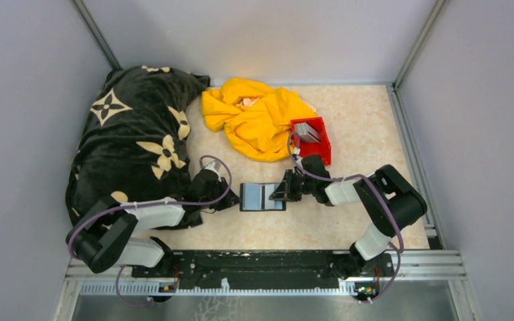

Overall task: Put the credit cards into the card holder
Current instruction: Insert the credit card into the card holder.

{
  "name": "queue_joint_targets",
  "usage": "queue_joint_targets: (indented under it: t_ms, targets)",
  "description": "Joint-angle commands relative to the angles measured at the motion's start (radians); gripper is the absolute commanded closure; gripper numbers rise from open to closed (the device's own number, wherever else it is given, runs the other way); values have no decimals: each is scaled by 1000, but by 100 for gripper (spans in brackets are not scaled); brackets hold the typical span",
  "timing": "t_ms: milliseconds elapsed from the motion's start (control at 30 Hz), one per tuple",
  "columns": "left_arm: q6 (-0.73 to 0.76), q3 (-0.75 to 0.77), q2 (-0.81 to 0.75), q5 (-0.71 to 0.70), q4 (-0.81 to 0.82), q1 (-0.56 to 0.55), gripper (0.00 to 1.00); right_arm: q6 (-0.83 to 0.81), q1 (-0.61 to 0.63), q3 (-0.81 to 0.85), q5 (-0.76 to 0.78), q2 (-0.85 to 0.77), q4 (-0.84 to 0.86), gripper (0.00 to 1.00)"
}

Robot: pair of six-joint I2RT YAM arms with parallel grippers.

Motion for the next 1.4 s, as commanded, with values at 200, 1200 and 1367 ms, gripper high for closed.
queue_joint_targets:
  t_ms: [200, 1200, 1367]
  targets:
    - [17, -1, 40, 9, -20, -4, 84, -14, -3, 7, -20, 88, 58, 100]
    - [21, 0, 70, 23, -9, -5, 85, -39, 9, 72, 54, 99, 2, 100]
    - [14, -3, 72, 36, 5, -6, 85, -18, 49, 73, 73, 97, -7, 100]
